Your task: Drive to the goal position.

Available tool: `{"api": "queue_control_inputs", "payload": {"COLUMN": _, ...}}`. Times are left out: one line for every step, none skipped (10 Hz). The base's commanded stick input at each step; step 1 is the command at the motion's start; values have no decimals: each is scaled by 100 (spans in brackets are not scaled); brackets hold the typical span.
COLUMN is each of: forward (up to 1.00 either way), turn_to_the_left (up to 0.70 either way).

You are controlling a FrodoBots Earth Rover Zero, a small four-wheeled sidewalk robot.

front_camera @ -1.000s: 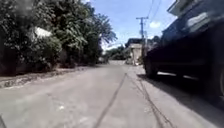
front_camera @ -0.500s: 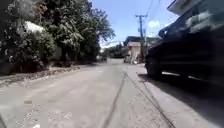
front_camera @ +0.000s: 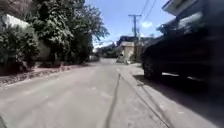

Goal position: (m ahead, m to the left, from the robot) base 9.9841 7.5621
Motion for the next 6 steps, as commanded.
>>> {"api": "queue_control_inputs", "payload": {"forward": 97, "turn_to_the_left": -5}}
{"api": "queue_control_inputs", "payload": {"forward": 96, "turn_to_the_left": -1}}
{"api": "queue_control_inputs", "payload": {"forward": 97, "turn_to_the_left": 0}}
{"api": "queue_control_inputs", "payload": {"forward": 97, "turn_to_the_left": 0}}
{"api": "queue_control_inputs", "payload": {"forward": 97, "turn_to_the_left": 0}}
{"api": "queue_control_inputs", "payload": {"forward": 97, "turn_to_the_left": 0}}
